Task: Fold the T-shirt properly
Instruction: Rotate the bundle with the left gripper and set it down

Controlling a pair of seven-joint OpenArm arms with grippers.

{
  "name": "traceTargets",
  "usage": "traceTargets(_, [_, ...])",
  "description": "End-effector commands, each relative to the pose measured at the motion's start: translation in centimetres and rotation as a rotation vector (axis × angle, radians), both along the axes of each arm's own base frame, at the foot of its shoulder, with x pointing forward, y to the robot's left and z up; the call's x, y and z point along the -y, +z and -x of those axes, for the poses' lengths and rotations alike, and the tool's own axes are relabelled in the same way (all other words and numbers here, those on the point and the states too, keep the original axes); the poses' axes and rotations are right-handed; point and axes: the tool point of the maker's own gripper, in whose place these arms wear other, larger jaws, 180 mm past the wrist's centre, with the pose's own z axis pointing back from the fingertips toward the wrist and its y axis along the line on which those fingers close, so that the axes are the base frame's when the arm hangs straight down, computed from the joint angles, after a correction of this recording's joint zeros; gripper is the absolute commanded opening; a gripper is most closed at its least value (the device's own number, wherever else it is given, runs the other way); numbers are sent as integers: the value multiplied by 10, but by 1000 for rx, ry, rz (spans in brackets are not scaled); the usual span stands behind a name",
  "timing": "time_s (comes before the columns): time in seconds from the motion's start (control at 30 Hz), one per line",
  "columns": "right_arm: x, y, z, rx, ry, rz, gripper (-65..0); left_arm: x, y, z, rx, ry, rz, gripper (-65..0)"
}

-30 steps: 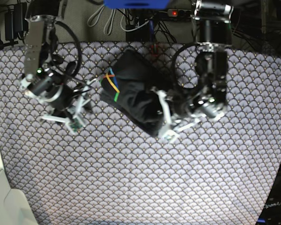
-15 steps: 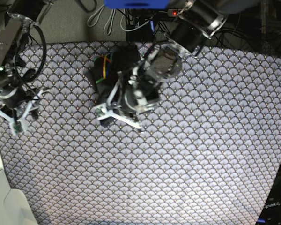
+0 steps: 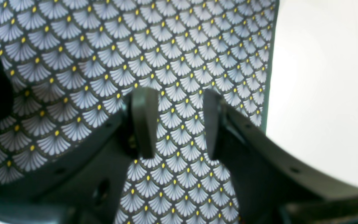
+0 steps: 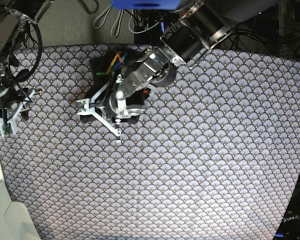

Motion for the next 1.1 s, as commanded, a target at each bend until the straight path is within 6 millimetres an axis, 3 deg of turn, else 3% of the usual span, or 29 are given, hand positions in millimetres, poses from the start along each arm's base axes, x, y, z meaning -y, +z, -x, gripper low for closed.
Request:
traceTargets(0.0, [1, 10, -4, 36, 10, 10, -396, 9, 20, -12, 49, 3, 34, -610])
traceTargets(0.17, [1, 10, -4, 36, 11, 10, -395, 4, 36, -27, 104, 112, 78, -432])
traceTargets(0.23, [1, 10, -4, 36, 11, 10, -395, 3, 37, -30, 112, 136, 88, -403])
traceTargets(0.37, [1, 10, -4, 36, 11, 10, -395, -1, 37, -33, 109, 167, 95, -432])
traceTargets(0.57, [1, 10, -4, 36, 11, 10, -395, -27, 36, -48, 81, 281, 127, -498])
traceTargets(0.9, [0, 9, -3, 30, 9, 5, -395, -46, 110, -71, 215, 381, 314, -498])
traceTargets(1.0, [-2, 1, 4, 6, 13, 2, -395, -74, 124, -85, 243, 474, 353, -498])
traceTargets(1.07, [-10, -4, 6, -8, 25, -11, -395, -103, 134, -96, 267, 563, 385, -498])
